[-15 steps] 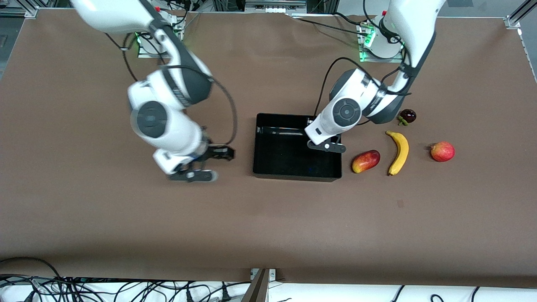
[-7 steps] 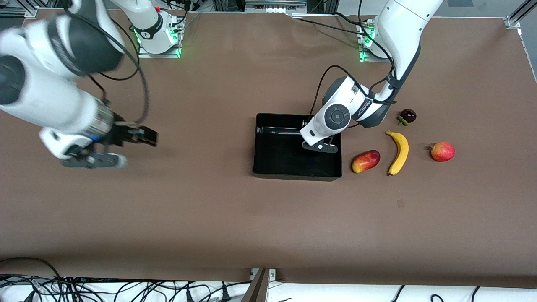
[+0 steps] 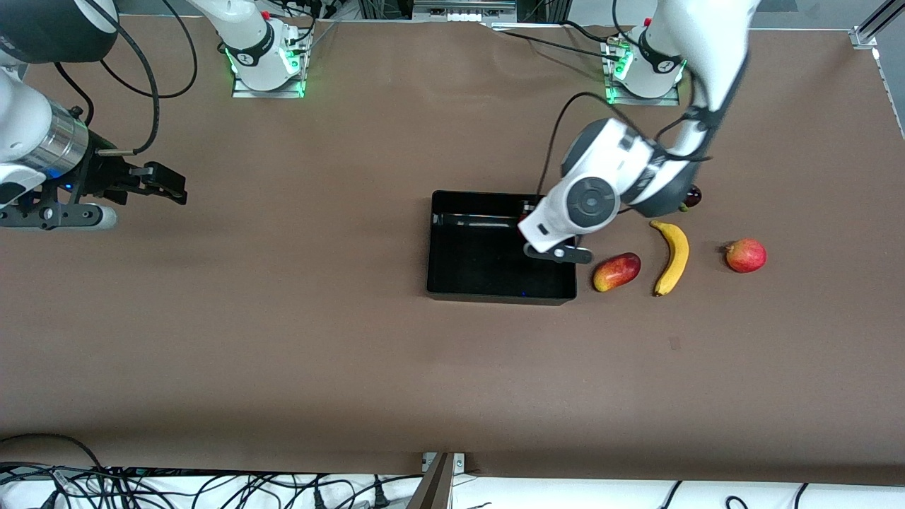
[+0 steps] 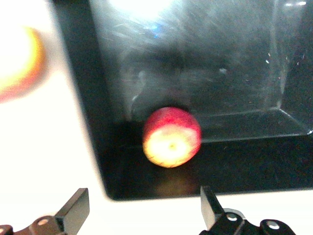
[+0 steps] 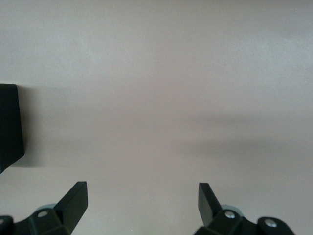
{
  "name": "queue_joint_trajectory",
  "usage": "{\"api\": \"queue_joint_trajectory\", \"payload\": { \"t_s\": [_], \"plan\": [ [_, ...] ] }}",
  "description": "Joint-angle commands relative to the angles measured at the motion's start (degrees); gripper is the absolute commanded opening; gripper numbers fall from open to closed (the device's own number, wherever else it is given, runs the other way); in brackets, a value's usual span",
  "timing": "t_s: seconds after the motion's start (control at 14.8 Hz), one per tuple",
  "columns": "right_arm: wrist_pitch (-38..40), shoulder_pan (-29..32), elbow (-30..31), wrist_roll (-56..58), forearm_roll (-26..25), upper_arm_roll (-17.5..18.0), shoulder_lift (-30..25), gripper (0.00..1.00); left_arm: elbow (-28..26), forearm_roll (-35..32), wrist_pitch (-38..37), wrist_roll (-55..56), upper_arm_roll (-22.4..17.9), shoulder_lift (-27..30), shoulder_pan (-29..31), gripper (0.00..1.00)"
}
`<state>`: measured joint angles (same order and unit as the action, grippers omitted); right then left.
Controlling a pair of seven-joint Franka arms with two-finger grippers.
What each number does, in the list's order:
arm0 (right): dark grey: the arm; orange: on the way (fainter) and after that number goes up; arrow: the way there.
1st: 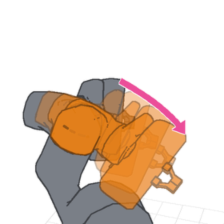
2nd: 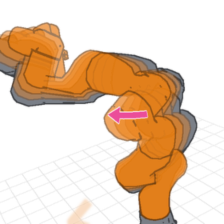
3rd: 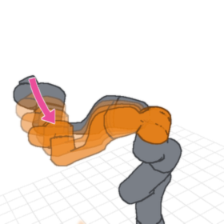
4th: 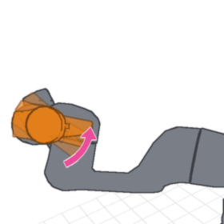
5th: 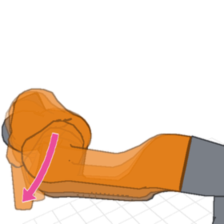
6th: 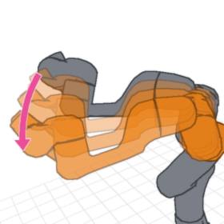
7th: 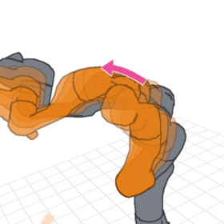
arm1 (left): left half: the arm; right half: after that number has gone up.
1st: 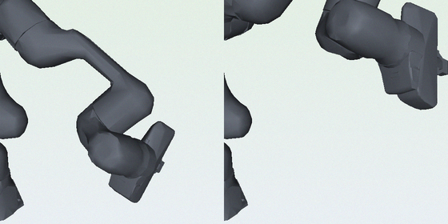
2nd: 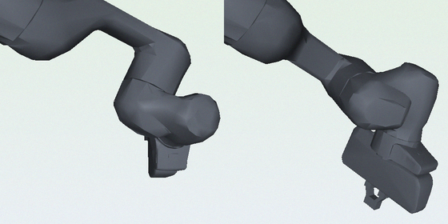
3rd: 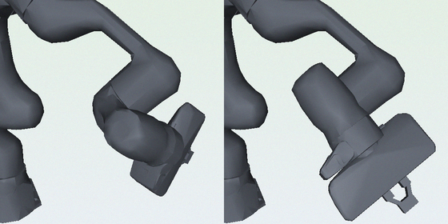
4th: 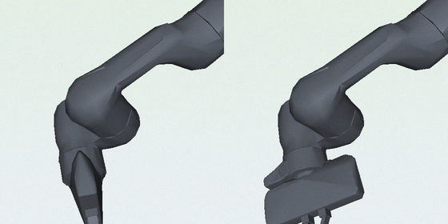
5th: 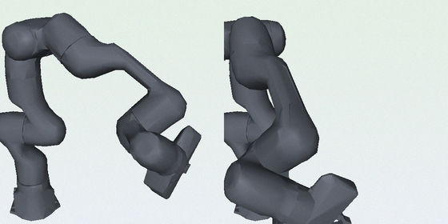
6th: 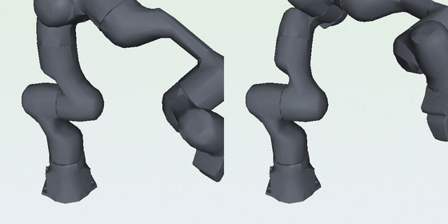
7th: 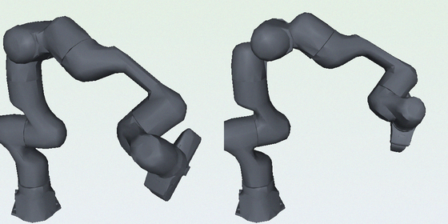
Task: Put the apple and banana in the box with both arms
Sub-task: 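Lower the apple into the box with the left gripper while the right withdraws, then move the left gripper to the yellow banana and grasp its stem end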
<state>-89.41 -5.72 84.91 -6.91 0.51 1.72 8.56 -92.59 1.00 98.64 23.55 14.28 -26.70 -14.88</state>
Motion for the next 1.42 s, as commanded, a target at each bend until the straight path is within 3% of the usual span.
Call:
{"api": "queue_joint_trajectory", "payload": {
  "t_s": [0.0,0.34,0.54,0.74,1.15,1.35],
  "plan": [
    [-1.29,0.18,2.10,0.85,0.37,0.22,-1.53,1.00,6.37,-7.73,-7.67,-4.36,-0.39,-0.64,4.14,1.00],
    [-0.59,-0.08,0.09,0.76,-0.42,0.39,-1.26,1.00,5.32,-16.11,-5.06,-25.18,-0.39,-4.14,12.67,1.00],
    [-0.76,-0.17,-0.27,0.76,-0.60,0.39,-1.26,1.00,-3.26,-16.91,10.80,-33.37,-0.39,-5.03,20.13,1.00],
    [-0.41,-0.17,-0.27,-0.12,-0.25,0.39,-1.26,1.00,-11.10,-16.91,25.43,-39.28,-0.39,-6.16,23.75,1.00],
    [-1.29,0.01,-0.27,0.06,-2.00,0.22,-1.09,1.00,-17.35,-16.91,26.34,-39.37,-0.31,-6.26,25.43,1.00],
    [-1.29,0.01,-0.27,-0.03,-2.27,0.22,-1.00,1.00,-17.54,-16.91,25.64,-39.72,-0.31,-6.09,25.16,0.37]
  ]
}}
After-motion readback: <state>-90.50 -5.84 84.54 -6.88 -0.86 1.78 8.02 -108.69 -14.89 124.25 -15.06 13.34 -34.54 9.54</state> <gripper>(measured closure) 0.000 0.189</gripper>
